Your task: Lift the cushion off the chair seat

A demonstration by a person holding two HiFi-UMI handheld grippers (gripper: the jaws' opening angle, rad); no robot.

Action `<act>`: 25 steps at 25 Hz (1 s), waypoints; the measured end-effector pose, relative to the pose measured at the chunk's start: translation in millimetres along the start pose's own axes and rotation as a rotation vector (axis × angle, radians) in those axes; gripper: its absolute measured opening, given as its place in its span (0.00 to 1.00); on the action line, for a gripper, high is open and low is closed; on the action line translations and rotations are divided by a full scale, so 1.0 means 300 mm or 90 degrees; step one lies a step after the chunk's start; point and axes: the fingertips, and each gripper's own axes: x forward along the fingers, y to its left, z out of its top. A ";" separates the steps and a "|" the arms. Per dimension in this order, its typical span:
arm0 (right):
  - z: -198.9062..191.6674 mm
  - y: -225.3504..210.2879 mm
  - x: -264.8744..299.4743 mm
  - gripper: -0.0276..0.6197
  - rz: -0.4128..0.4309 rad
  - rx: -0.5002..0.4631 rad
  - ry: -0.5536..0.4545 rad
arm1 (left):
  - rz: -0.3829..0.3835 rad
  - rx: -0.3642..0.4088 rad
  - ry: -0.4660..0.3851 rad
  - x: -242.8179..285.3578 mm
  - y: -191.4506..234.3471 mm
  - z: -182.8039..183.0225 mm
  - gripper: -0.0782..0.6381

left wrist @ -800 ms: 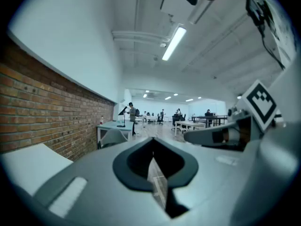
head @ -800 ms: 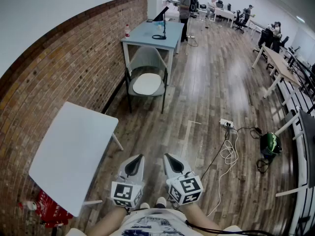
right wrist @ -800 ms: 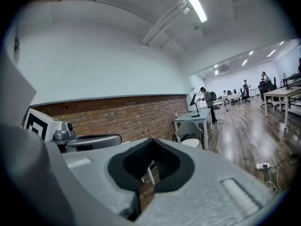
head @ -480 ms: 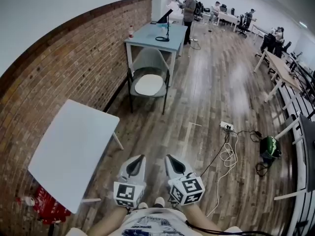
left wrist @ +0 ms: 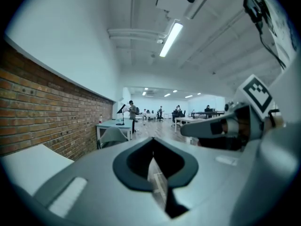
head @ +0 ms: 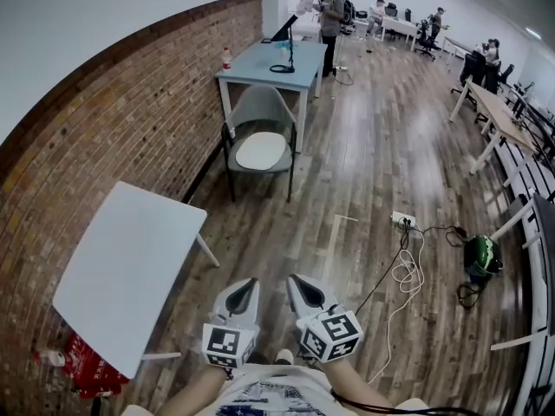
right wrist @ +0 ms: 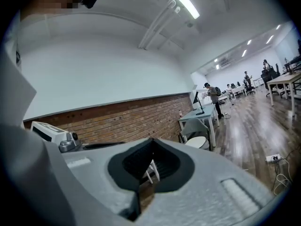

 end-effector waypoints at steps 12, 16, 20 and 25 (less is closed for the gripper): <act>-0.014 -0.156 0.161 0.04 0.003 0.028 0.022 | 0.006 -0.018 0.025 0.205 0.101 -0.034 0.10; 0.002 -0.235 0.309 0.04 -0.006 0.020 0.033 | -0.001 -0.021 0.026 0.352 0.208 -0.050 0.10; 0.039 -0.313 0.515 0.04 -0.021 0.011 0.047 | -0.020 -0.018 0.018 0.523 0.360 -0.026 0.10; 0.086 -0.386 0.805 0.04 -0.025 0.004 0.069 | -0.007 -0.021 0.018 0.720 0.618 0.004 0.10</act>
